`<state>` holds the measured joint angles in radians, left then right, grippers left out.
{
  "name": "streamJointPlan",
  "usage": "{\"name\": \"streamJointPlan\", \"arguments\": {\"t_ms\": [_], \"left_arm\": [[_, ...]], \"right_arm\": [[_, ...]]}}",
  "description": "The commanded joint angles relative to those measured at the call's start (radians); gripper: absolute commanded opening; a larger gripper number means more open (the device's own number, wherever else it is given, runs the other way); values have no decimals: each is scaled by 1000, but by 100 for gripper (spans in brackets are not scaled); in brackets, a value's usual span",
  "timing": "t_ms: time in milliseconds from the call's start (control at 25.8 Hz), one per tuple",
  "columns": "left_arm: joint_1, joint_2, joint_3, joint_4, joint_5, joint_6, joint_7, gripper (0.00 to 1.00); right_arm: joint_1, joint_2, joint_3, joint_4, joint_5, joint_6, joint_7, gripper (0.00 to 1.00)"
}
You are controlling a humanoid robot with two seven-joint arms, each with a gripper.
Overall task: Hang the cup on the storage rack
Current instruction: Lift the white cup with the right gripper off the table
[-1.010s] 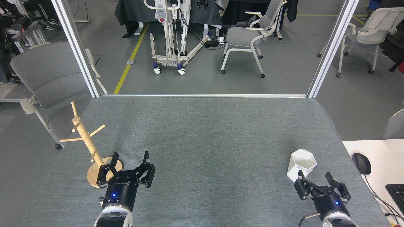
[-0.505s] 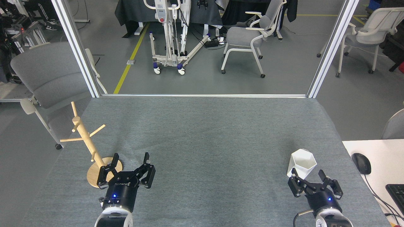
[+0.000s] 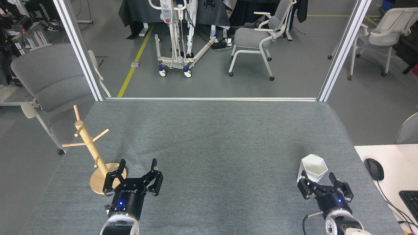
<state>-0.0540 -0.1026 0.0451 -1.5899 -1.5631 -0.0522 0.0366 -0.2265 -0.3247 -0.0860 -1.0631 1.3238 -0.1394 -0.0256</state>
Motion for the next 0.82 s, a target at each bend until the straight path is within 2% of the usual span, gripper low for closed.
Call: {"name": "streamJointPlan", "arguments": {"t_ms": [0,505,777], "left_arm": [[2,1,-13,1,-2,0,0,100],[19,-2,-37,2,-2,3,0,100],[28,-2,-39,4,-2,5,0,100]], "right_arm": [[-17,1,0,26,0,0,0,100],[-146,6,23,175,2,18,0,100],[-154,7,23,196,2,17,0,99]]}}
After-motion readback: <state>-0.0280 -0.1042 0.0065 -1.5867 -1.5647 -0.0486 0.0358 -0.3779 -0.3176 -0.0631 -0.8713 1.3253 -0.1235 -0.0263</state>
